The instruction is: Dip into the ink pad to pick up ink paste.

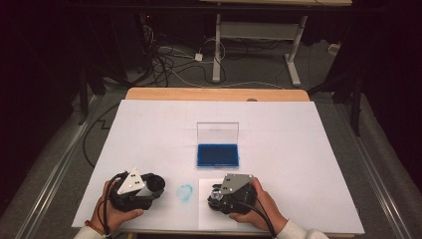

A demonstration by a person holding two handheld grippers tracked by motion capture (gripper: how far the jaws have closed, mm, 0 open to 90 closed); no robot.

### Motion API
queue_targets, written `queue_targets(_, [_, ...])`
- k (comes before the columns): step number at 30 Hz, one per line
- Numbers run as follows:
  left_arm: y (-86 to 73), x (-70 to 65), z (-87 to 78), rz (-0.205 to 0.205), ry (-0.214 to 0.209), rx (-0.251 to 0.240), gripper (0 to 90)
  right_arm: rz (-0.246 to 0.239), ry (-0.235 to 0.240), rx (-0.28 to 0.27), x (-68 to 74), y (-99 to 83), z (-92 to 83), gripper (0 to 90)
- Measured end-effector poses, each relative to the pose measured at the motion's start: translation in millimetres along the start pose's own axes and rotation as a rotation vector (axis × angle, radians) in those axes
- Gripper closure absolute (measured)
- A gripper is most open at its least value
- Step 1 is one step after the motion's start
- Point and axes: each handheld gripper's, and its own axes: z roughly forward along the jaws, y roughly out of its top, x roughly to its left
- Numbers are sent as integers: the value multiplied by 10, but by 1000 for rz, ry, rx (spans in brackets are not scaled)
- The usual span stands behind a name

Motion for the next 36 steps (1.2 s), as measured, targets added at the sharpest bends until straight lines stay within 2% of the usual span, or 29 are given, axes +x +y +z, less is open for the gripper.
queue_targets(9, [0, -8, 3, 2, -3, 3, 366, -17, -2, 4, 29, -36, 0, 568])
queue_targets(17, [-1, -11, 5, 4, -5, 6, 366, -4, 8, -1, 11, -48, 6, 568])
queue_targets(36, [7, -25, 23, 8, -12, 12, 366, -27, -31, 16, 73, -38, 24, 568])
